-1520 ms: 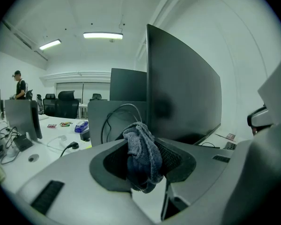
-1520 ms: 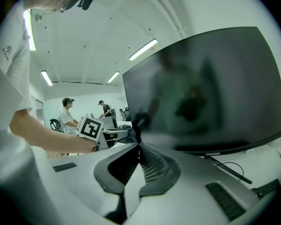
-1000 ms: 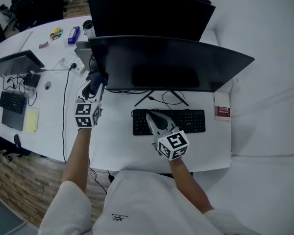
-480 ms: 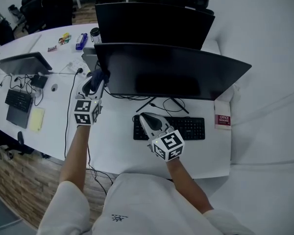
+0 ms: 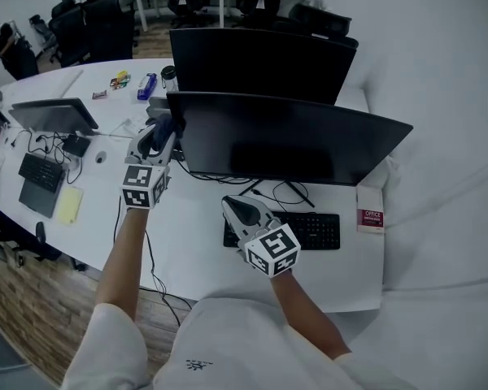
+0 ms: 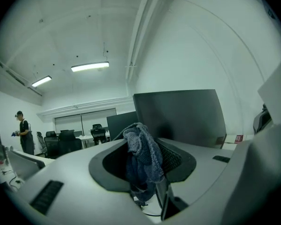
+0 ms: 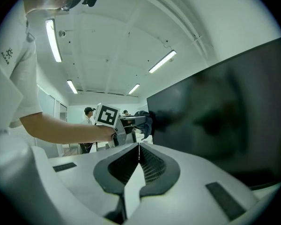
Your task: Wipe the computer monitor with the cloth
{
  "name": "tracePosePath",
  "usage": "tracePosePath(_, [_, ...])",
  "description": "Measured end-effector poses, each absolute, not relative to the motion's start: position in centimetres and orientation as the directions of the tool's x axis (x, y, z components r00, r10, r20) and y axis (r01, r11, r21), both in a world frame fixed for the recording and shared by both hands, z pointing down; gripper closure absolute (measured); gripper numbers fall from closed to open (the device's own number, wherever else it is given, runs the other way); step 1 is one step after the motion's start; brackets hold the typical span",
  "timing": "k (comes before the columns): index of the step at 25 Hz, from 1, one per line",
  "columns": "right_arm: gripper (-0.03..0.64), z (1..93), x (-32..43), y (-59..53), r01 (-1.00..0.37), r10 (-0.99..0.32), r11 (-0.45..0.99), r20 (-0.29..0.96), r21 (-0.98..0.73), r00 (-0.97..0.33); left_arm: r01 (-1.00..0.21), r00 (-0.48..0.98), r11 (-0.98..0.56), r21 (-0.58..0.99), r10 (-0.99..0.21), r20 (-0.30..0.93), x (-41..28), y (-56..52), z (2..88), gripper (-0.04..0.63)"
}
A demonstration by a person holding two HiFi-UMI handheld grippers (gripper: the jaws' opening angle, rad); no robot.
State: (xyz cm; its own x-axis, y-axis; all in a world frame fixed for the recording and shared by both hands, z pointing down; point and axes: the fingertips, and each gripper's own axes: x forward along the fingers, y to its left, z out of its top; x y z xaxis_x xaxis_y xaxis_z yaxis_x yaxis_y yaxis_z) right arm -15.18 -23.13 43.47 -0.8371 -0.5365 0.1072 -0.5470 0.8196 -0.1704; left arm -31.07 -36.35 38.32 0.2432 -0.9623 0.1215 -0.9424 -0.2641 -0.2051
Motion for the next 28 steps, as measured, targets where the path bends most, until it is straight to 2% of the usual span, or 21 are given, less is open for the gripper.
tracePosePath(17, [0.598, 42.8, -13.1, -22.9, -0.545, -0.542, 0.82, 0.072, -0.177, -0.838, -0.94, 0.212, -0.2, -0.276, -0.977, -0.015, -31.0, -36.5, 29.9, 0.44])
tracePosePath(28, [0.597, 40.5, -12.0, -23.2, -0.536, -0.538, 0.832, 0.033, -0.143, -0.842, -0.926, 0.214, -0.184, -0.331, -0.975, -0.056, -28.5, -35.9, 27.0, 0.44])
